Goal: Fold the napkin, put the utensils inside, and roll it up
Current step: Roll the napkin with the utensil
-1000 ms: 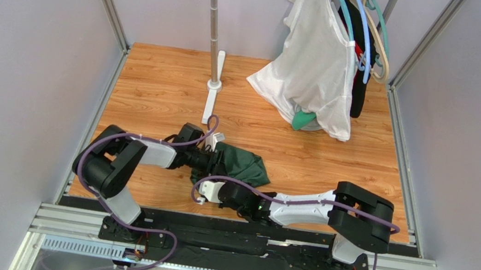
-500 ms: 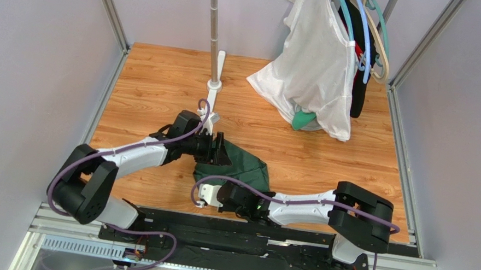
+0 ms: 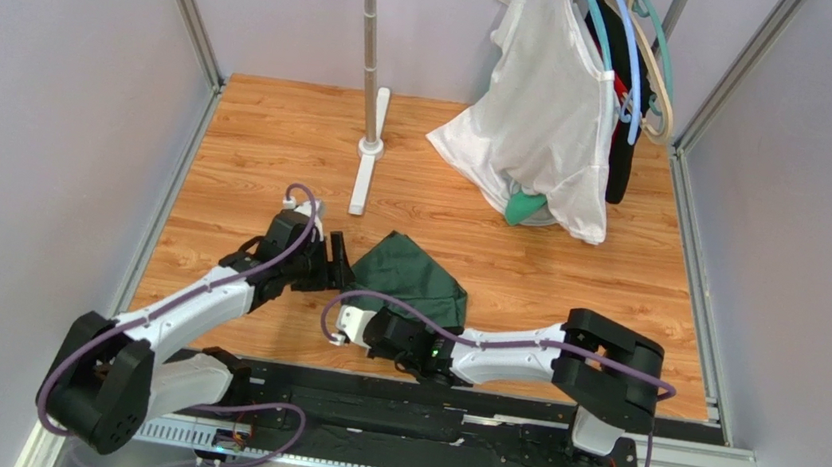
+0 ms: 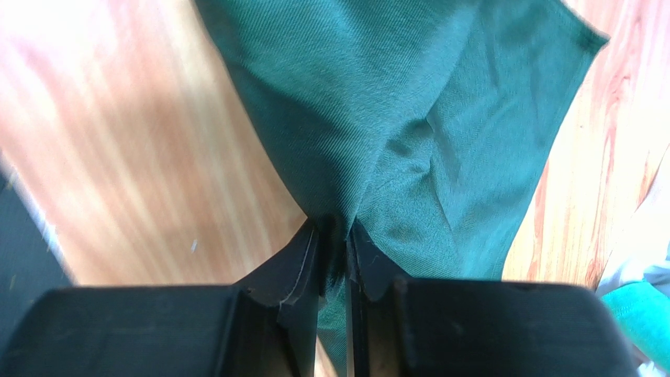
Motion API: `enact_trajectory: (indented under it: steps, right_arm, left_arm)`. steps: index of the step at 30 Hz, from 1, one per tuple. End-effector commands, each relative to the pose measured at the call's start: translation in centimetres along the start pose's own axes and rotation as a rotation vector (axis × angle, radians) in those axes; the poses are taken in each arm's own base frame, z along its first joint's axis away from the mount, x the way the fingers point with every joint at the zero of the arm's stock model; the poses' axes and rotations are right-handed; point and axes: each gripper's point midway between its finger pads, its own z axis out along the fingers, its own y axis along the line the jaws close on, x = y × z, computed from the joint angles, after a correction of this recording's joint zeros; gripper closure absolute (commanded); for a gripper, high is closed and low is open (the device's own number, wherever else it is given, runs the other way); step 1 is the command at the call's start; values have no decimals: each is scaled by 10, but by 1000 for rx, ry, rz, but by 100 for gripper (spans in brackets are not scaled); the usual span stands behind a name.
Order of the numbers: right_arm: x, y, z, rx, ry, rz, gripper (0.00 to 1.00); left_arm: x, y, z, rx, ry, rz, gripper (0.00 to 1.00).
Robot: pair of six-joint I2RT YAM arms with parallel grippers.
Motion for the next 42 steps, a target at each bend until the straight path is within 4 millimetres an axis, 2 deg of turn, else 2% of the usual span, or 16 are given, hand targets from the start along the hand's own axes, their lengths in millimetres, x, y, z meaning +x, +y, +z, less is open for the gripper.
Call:
enact_trajectory:
  steps: [1,3,6,10,11,12,13,14,19,23,24,29,31,33,40,42]
  right_arm:
    - [17,6,17,-4,95,92,100]
    - [20,0,23,13,110,116,100]
    - [19,-13,29,35,103,152,100]
    - [14,-23,30,-13,81,194,100]
    - [18,-26,29,-32,102,203,100]
    - [12,-24,28,-73,87,210,100]
    - [11,-24,27,-91,89,212,100]
    - [14,-25,25,-110,105,217,100]
    - [7,-21,15,-231,115,272,100]
    - [10,-22,8,-307,172,303,100]
    - [5,-14,5,-368,158,318,100]
    - [-2,-19,2,-449,143,372,100]
    - [-4,-17,1,-489,136,372,100]
    - [-5,-16,0,-537,127,391,100]
    - [0,-23,-1,-664,106,449,100]
    - [-3,-28,-2,-709,75,471,100]
  left_arm:
    - [-32,6,-17,-39,-155,-35,24]
    - [-41,-3,-18,13,-186,-20,26]
    - [-41,-12,-11,61,-160,18,28]
    - [-26,-1,9,36,-90,-15,30]
    - [-25,1,11,39,-92,-30,30]
    - [-32,-6,14,89,-121,-52,29]
    - [-28,1,18,89,-113,-81,29]
    - [-28,-3,20,123,-111,-95,29]
    - [-47,-15,26,214,-168,-114,29]
    - [-54,-28,24,287,-196,-65,28]
    - [-56,-30,23,296,-205,-47,28]
    - [-56,-31,16,338,-280,-2,29]
    - [-50,-30,15,353,-287,30,30]
    - [-53,-38,10,408,-328,56,34]
    - [-38,-48,1,529,-390,172,40]
    - [-37,-60,-7,593,-423,236,40]
